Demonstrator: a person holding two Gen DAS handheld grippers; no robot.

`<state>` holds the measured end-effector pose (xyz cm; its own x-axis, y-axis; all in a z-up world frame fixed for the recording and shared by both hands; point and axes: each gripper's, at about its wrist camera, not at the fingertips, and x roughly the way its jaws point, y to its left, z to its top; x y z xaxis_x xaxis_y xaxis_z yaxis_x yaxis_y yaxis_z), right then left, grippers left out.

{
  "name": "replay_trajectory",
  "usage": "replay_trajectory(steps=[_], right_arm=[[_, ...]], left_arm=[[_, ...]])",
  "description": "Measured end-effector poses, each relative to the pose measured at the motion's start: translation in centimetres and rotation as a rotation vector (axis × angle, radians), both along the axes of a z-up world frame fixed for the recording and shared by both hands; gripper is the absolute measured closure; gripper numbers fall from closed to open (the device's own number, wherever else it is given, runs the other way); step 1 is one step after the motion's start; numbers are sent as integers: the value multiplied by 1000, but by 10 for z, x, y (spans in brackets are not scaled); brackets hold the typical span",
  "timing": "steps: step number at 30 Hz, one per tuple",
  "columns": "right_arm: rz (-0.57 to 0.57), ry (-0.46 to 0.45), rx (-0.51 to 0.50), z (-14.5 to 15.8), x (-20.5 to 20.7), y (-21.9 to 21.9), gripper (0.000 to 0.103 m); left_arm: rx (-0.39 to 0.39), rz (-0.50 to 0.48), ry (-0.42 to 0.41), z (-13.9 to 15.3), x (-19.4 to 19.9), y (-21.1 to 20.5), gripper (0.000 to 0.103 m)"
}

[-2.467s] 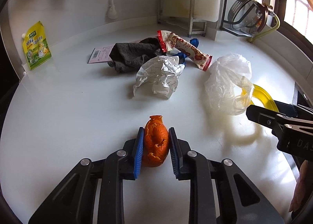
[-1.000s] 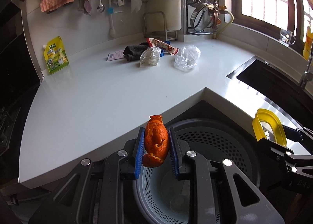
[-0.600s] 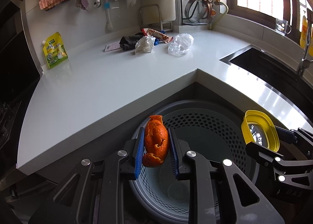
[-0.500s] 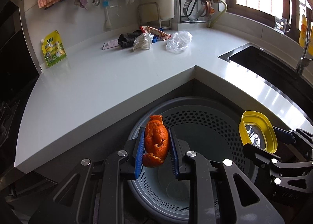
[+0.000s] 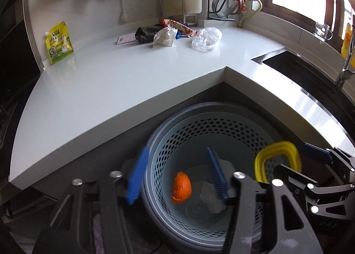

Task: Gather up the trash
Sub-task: 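Open both tools to drop the lid and peel into the basket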

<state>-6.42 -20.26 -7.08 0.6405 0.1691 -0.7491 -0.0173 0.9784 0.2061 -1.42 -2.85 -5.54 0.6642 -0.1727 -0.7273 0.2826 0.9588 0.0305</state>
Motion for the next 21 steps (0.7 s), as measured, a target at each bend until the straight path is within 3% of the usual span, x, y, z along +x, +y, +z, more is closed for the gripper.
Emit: replay_trajectory(steps=[1, 21], right_arm=[[-3, 0, -1, 0, 0, -1, 23], [-22, -1, -45, -2, 1, 3, 23]], left_arm=[[-7, 7, -11, 1, -1, 2, 28], [7, 53, -5, 0, 2, 11, 23]])
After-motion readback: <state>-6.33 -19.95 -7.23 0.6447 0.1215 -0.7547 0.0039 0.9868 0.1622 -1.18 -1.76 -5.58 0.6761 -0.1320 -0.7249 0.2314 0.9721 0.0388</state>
